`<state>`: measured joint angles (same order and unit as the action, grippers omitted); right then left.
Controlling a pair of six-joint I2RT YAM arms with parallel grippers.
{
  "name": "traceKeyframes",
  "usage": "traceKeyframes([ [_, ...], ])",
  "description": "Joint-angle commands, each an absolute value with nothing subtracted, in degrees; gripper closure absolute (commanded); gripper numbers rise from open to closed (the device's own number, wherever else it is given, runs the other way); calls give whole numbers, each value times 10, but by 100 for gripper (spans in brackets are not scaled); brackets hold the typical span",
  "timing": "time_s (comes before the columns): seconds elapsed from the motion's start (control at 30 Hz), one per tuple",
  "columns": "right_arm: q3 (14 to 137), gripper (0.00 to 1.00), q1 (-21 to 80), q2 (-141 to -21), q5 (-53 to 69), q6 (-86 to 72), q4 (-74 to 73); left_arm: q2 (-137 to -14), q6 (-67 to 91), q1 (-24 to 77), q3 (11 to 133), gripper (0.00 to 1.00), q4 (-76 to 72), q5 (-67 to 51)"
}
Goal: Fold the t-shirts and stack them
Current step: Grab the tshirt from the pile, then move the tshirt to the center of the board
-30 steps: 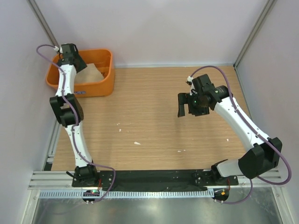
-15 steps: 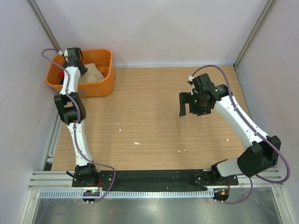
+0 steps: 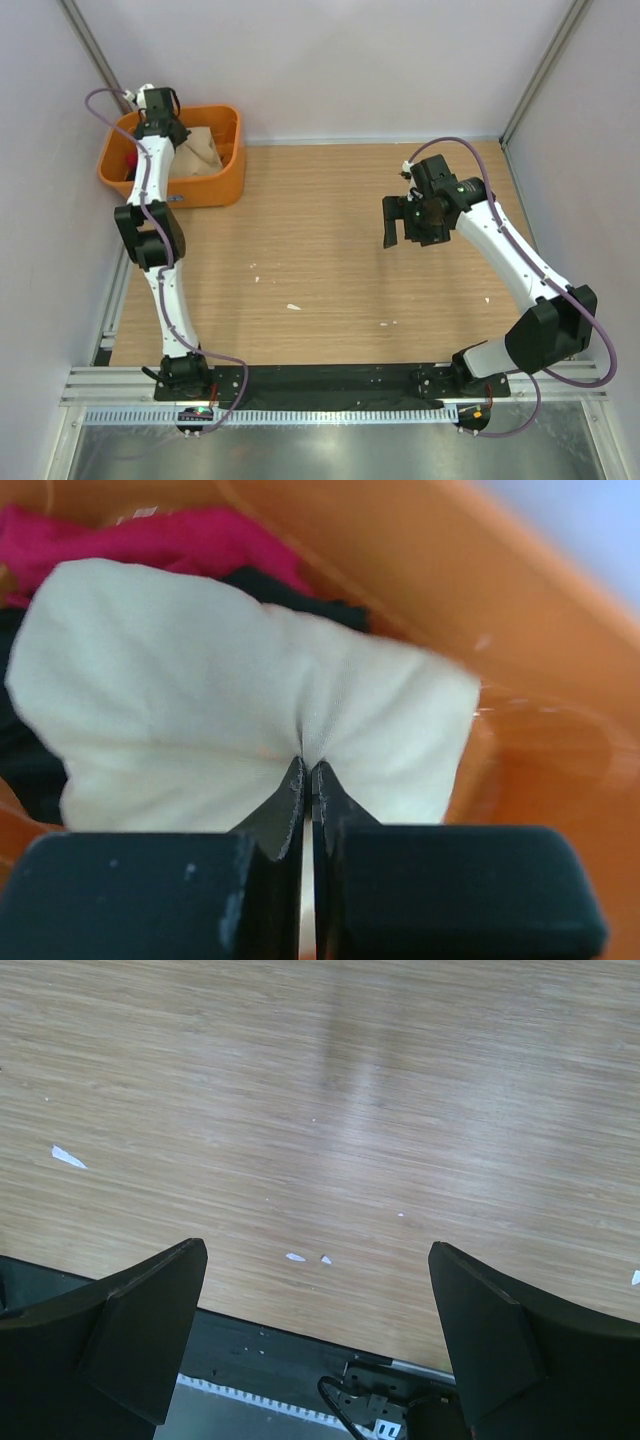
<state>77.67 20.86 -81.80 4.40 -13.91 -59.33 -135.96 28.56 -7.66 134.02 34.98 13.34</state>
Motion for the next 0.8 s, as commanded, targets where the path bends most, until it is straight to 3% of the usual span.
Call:
traceKeyframes([
  [0.0, 804, 0, 207, -805, 54, -139, -596, -1225, 314, -61, 1368, 100, 277, 123],
  [0.37, 790, 0, 207, -766, 91, -188, -587, -1097, 457, -68, 1454, 100, 197, 66],
  [0.53, 787, 0, 207, -751, 101, -212, -583, -1040, 536, -62, 1438, 100, 171, -42],
  [0.67, 781, 0, 207, -743, 112, -228, -571, -961, 550, -6, 1316, 100, 205, -141],
  [0.77, 773, 0, 207, -741, 125, -245, -564, -864, 518, 94, 1121, 100, 224, -167],
])
